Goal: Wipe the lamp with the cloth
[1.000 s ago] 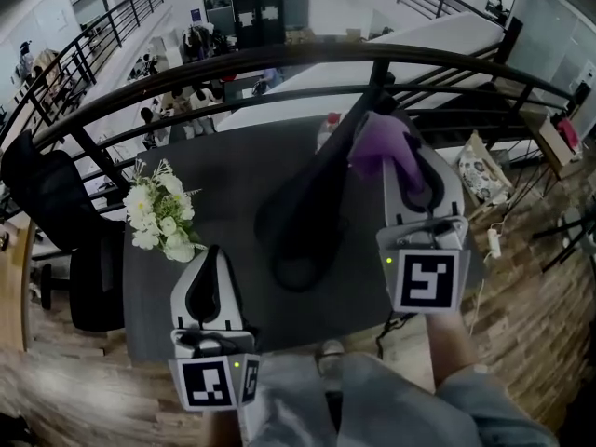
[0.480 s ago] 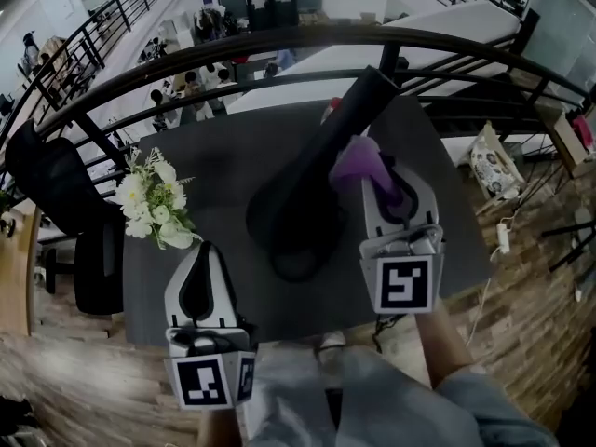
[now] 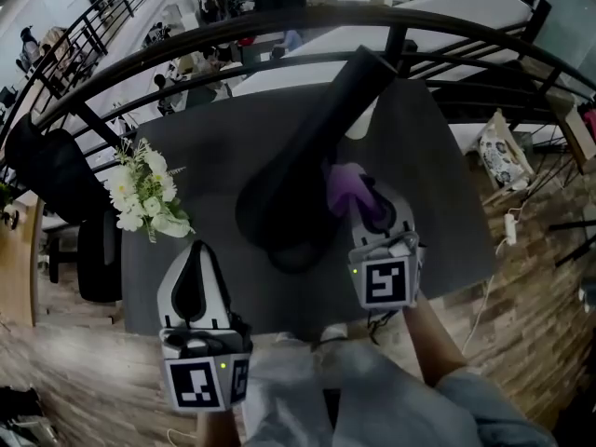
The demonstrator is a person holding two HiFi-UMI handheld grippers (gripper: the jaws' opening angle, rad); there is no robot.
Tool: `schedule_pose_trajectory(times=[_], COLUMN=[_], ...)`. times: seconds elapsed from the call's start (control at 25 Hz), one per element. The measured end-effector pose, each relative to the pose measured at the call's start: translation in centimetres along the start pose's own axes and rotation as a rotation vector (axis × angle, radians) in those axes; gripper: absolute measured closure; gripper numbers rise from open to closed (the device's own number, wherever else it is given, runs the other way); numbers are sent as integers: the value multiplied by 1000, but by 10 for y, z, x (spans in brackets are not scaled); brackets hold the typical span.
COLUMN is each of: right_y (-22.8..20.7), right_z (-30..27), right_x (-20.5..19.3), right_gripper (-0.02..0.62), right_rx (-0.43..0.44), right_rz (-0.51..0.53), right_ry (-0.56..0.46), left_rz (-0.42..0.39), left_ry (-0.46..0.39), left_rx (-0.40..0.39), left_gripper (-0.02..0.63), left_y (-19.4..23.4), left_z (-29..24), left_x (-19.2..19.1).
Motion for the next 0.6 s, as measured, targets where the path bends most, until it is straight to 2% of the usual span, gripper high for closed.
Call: schedule_pose_trajectory(times=[0.6], right_y=[65], right_z=[6], right_x=[-66], right_gripper=[542], right_rx=[151], right_rz=[-15], right_ry=[133], left_rz=[-24], left_ry=[42], left_rx=[41], left_gripper=[601], left_y=[1], left_z=[-7], left_x=[-6])
Point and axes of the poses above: the fingertips, and each gripper's own axes: z backward along the fingers, y to its left, x out of its top, the point moved 9 cm from there along z, backward along the fingers, and after that the axes turned 10 degrees about z, right-handed, at the moved point
